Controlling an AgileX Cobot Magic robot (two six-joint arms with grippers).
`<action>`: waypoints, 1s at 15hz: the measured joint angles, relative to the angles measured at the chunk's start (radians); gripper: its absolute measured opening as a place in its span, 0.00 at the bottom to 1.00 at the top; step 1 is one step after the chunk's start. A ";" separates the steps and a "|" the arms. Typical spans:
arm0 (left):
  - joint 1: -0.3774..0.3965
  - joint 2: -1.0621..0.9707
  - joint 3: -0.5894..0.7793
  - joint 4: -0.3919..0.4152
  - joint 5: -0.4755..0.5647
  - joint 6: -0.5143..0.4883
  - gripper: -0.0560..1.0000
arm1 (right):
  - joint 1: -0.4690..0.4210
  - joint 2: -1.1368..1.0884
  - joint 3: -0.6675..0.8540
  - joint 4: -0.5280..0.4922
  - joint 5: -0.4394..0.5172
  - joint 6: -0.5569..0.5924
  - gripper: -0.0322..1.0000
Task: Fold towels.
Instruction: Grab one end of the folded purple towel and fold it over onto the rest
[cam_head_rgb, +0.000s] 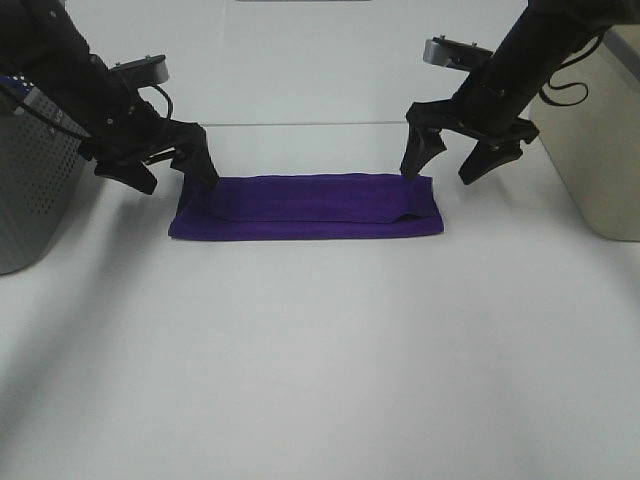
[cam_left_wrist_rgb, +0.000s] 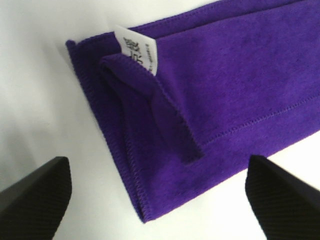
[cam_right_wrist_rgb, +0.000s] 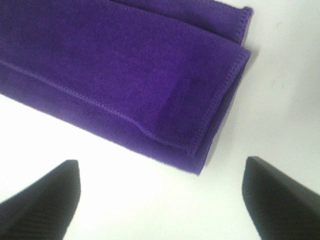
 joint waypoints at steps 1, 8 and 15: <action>0.023 0.000 -0.016 -0.004 0.031 0.000 0.87 | 0.000 -0.022 -0.003 -0.001 0.044 0.027 0.86; 0.116 0.150 -0.150 -0.125 0.244 0.076 0.87 | 0.000 -0.074 -0.006 -0.008 0.208 0.077 0.86; 0.116 0.239 -0.276 -0.189 0.318 0.063 0.87 | 0.000 -0.074 -0.006 -0.008 0.211 0.077 0.86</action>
